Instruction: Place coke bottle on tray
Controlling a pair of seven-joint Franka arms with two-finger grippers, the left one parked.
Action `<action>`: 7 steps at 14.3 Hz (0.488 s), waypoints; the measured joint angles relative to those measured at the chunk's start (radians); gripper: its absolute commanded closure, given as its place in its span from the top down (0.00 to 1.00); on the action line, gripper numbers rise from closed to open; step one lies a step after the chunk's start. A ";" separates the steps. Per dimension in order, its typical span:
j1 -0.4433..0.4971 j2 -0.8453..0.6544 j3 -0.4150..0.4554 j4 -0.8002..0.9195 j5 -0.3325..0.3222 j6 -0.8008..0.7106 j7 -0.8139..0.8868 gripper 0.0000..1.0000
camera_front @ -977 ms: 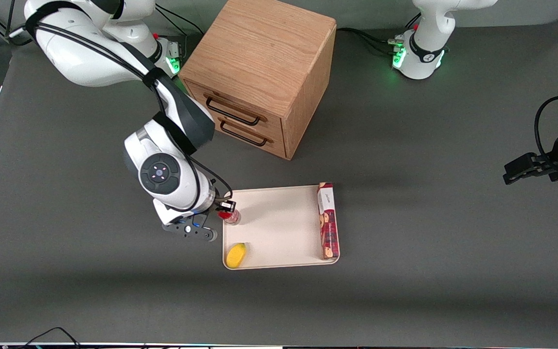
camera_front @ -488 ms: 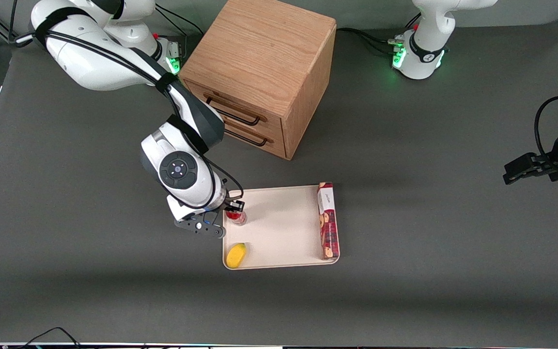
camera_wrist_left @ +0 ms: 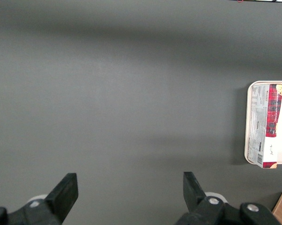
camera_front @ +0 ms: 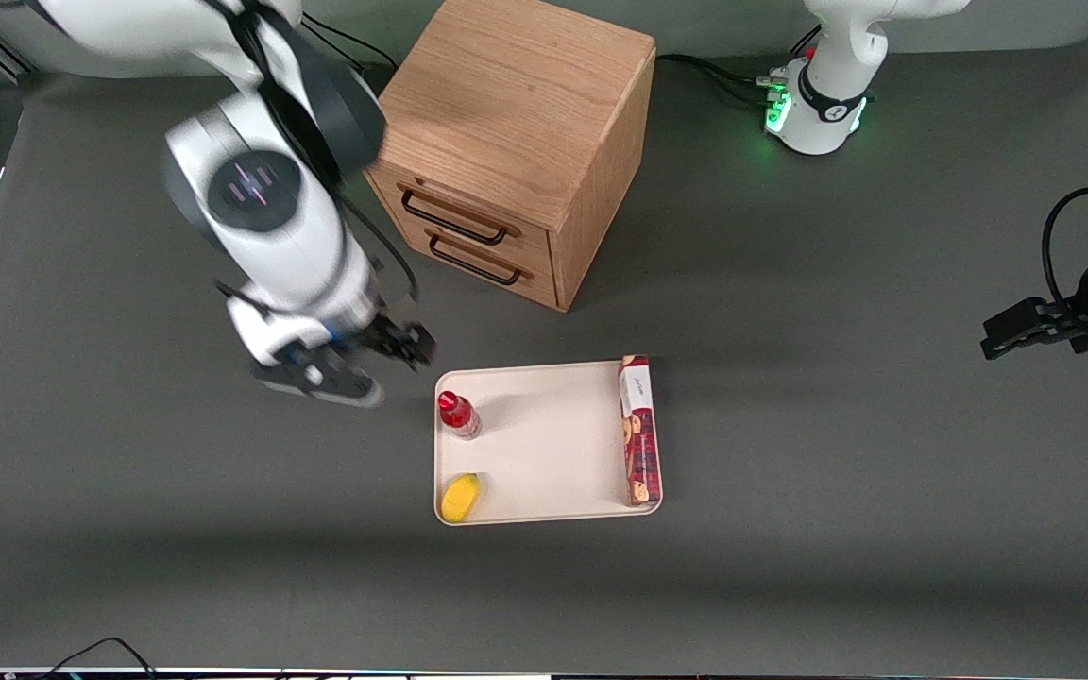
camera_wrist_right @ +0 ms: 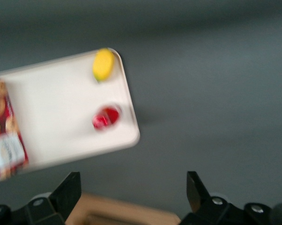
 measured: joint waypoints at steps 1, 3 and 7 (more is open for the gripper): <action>-0.011 -0.079 -0.033 -0.002 0.047 -0.067 -0.070 1.00; -0.023 -0.212 -0.135 -0.013 0.135 -0.169 -0.194 1.00; -0.033 -0.371 -0.341 -0.140 0.215 -0.196 -0.408 1.00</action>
